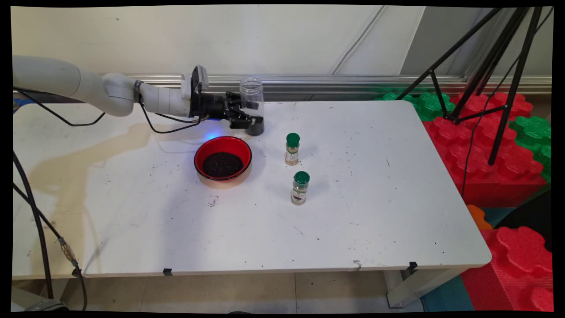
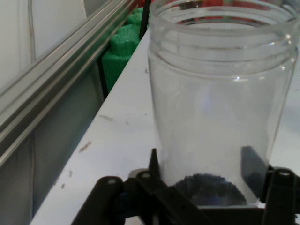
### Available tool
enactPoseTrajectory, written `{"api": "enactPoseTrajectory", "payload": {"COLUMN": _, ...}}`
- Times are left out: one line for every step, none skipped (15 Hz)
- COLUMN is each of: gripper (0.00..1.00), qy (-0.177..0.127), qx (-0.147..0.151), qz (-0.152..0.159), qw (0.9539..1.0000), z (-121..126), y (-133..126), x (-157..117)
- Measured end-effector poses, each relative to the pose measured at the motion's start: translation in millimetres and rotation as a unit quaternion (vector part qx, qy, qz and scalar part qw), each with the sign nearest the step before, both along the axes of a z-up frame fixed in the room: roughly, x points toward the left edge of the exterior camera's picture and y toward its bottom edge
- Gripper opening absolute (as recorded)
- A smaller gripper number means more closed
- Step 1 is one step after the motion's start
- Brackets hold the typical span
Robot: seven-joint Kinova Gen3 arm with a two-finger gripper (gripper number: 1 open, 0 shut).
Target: Pour the black seasoning powder in the red bowl
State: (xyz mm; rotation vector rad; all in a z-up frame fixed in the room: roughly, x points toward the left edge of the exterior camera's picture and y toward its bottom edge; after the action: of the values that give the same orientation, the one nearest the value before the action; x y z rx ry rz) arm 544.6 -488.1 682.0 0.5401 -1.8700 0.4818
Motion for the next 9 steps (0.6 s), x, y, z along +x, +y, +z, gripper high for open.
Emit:
{"api": "enactPoseTrajectory", "payload": {"gripper": 0.0, "qy": 0.0, "qx": 0.0, "qz": -0.001, "qw": 1.0, "z": 0.0, "y": -0.7, "x": -0.4}}
{"api": "enactPoseTrajectory", "payload": {"gripper": 0.0, "qy": 0.0, "qx": 0.0, "qz": -0.001, "qw": 1.0, "z": 0.2, "y": -0.9, "x": -0.6}}
{"api": "enactPoseTrajectory", "payload": {"gripper": 0.0, "qy": 0.0, "qx": 0.0, "qz": -0.002, "qw": 1.0, "z": 0.3, "y": -1.1, "x": -0.7}}
{"api": "enactPoseTrajectory", "payload": {"gripper": 0.0, "qy": 0.0, "qx": 0.001, "qz": -0.002, "qw": 1.0, "z": 0.3, "y": -1.1, "x": -0.5}}
{"api": "enactPoseTrajectory", "payload": {"gripper": 0.0, "qy": 0.0, "qx": 0.001, "qz": -0.003, "qw": 1.0, "z": 0.7, "y": -1.1, "x": -0.6}}
{"api": "enactPoseTrajectory", "payload": {"gripper": 0.0, "qy": -0.001, "qx": 0.0, "qz": -0.004, "qw": 1.0, "z": 1.5, "y": -0.6, "x": -0.2}}
{"api": "enactPoseTrajectory", "payload": {"gripper": 0.0, "qy": -0.001, "qx": 0.0, "qz": -0.005, "qw": 1.0, "z": 2.1, "y": -0.2, "x": -0.1}}
{"api": "enactPoseTrajectory", "payload": {"gripper": 0.0, "qy": -0.003, "qx": 0.0, "qz": -0.006, "qw": 1.0, "z": 3.5, "y": 0.8, "x": 0.2}}
{"api": "enactPoseTrajectory", "payload": {"gripper": 0.0, "qy": -0.003, "qx": -0.001, "qz": -0.007, "qw": 1.0, "z": 4.5, "y": 1.5, "x": 0.5}}
